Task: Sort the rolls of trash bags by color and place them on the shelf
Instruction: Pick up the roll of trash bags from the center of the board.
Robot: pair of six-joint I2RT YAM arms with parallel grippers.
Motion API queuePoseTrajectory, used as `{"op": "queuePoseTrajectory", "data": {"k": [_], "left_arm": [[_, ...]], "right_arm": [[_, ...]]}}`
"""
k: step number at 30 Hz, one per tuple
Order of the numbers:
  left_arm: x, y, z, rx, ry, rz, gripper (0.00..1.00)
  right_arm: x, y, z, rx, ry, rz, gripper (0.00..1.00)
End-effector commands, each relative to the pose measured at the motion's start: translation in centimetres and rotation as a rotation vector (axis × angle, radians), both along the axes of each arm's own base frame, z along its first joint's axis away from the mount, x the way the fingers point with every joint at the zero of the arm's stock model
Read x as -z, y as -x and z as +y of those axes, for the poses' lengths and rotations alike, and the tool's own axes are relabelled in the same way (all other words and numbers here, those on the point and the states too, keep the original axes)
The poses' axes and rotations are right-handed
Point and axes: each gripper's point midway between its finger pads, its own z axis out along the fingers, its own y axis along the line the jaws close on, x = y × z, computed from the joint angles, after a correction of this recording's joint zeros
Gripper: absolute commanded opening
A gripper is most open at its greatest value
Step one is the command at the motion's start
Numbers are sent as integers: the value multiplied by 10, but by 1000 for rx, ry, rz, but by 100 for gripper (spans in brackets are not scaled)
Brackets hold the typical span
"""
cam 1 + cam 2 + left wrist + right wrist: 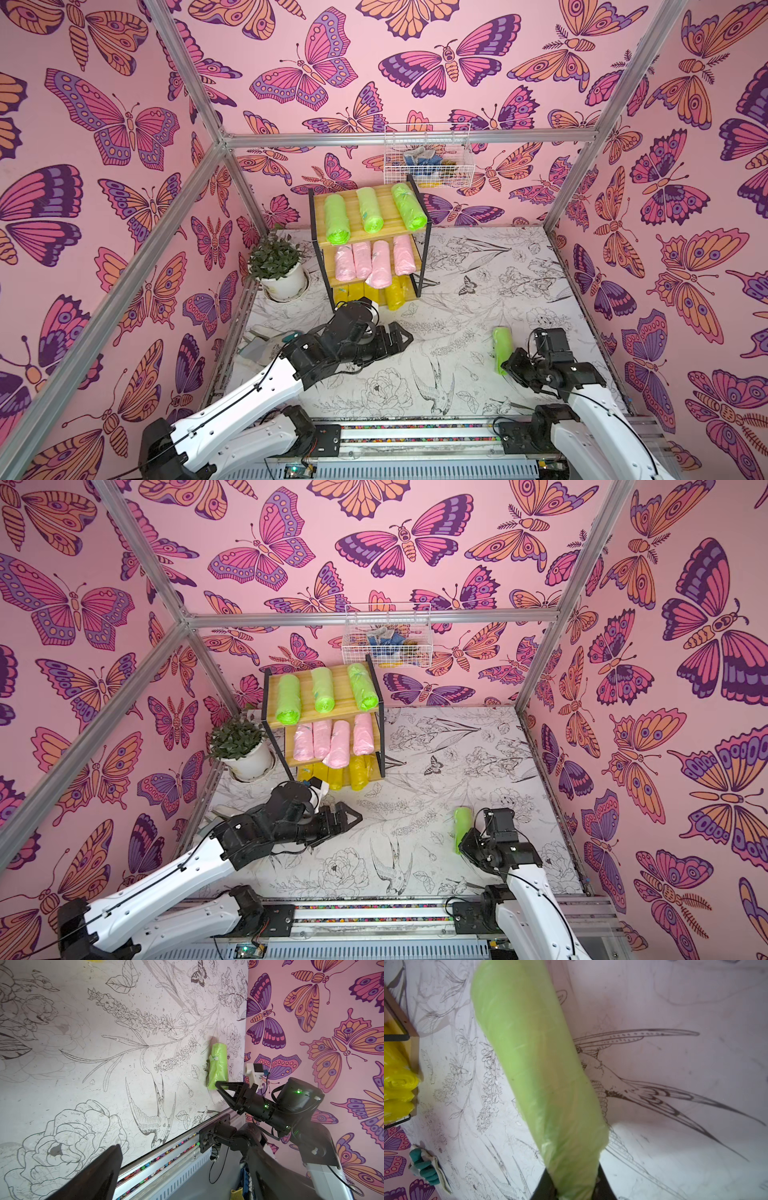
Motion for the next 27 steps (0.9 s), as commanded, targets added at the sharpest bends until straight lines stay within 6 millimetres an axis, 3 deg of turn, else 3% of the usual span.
{"op": "queuePoseTrajectory", "data": {"k": [1,11,19,23,27], "left_arm": [[-29,-3,-15,37,106,-41,100],[-99,-10,-53,136,393,-180,100],[-116,-15,-80,174,423,-246,100],[-111,-21,-77,126,391,-286,100],[-118,-18,-73,123,387,-339,100]], "right_arm": [[-41,-5,9,-68,-16,-81,0],[-129,-4,46,-211,-163,-231,0],[-208,-1,110,-429,-242,-383,0],[-231,2,140,-514,-266,-425,0],[-239,5,162,-580,-245,-434,0]]}}
